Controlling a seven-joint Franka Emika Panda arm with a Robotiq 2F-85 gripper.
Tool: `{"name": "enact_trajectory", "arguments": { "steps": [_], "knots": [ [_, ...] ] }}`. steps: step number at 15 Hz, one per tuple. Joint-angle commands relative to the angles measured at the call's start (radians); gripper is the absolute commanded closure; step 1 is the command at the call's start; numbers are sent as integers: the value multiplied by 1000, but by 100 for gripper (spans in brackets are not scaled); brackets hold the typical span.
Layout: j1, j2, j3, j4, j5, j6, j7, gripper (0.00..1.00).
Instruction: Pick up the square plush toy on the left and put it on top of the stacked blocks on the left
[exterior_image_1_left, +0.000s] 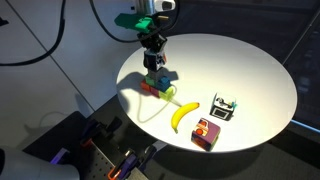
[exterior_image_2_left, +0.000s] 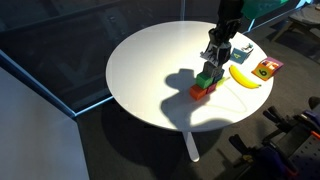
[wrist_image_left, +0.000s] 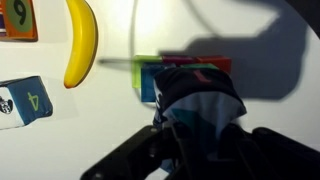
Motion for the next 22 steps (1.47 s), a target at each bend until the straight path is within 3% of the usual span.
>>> {"name": "enact_trajectory", "arguments": {
  "steps": [1,17,19,20,22],
  "knots": [
    [5,-8,-1,-12,-23,-5,34,92],
    [4,45,-3,17,-20,32,27,88],
    [4,48,-4,18,-21,33,26,75],
    [4,47,-4,18,-22,35,24,50],
    [4,46,-4,17,-21,32,21,46]
  ]
}}
